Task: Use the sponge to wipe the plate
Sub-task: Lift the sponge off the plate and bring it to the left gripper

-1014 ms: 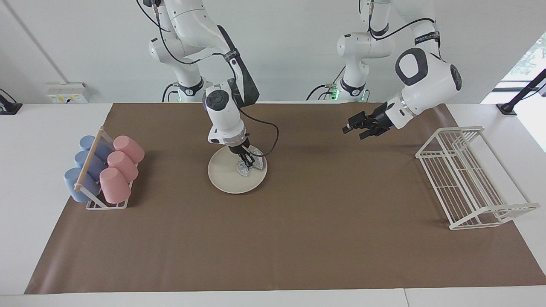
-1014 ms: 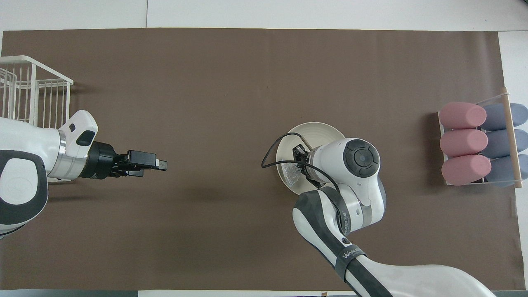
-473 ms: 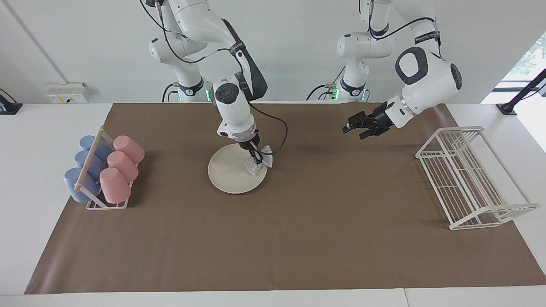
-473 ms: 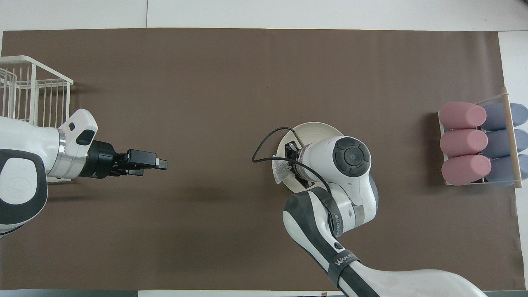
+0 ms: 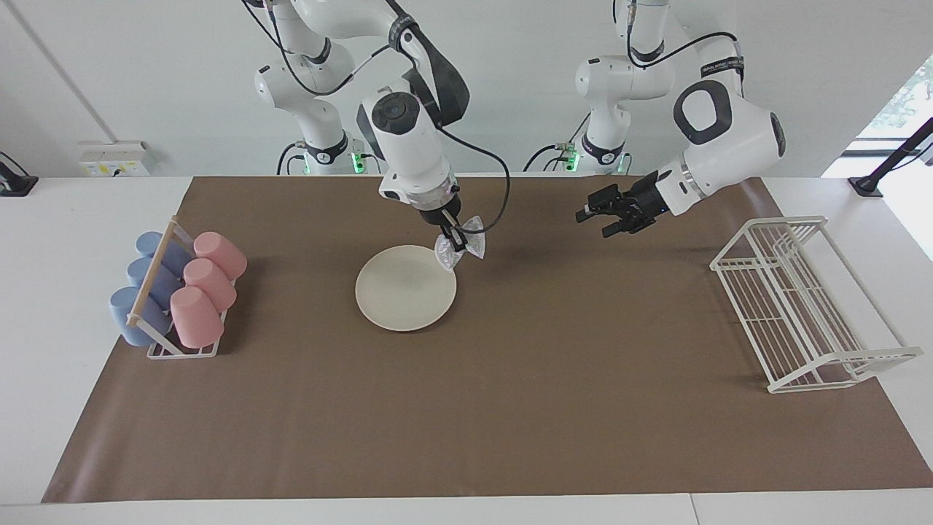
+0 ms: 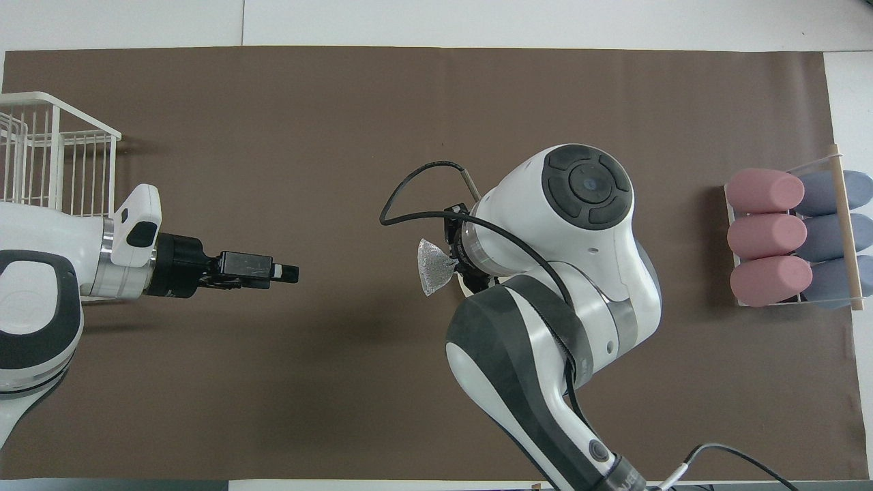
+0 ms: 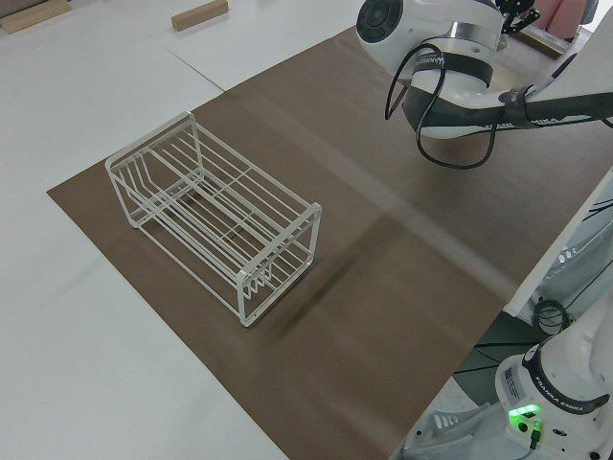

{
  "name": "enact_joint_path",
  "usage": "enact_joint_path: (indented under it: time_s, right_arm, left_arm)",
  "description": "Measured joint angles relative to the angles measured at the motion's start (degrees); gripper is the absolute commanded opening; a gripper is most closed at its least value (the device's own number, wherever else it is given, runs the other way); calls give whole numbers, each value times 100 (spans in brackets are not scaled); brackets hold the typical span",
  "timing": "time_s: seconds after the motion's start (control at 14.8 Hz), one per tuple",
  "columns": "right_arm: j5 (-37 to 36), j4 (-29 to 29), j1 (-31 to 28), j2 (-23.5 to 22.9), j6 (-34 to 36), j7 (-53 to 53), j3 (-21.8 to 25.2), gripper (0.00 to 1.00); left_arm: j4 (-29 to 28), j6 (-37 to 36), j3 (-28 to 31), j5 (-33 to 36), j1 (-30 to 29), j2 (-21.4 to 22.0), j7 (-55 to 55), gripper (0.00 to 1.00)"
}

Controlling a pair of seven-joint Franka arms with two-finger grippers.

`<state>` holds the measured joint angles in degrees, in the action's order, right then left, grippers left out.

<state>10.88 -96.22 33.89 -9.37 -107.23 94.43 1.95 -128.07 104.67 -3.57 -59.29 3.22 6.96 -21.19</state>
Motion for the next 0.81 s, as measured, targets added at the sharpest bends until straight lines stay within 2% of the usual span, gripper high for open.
enact_joint_path:
  time_s: [0.2,0.34,0.54,0.81]
  right_arm:
    - [-338,884,180,26,1087,150,-5,0]
    - [-342,1223,174,164,1511,160,5,0]
    - [-335,1245,198,276,1588,160,-23,0]
    - [-336,1190,491,361,1587,410,-97,0]
  left_arm:
    - [-171,-221,-35,-1297,23,-19,-227,100]
    - [-225,-327,-63,-1860,157,-48,-304,100]
    - [-225,-383,-82,-2341,430,-53,-286,100]
    - [-201,-679,-51,-2508,499,-48,-99,100]
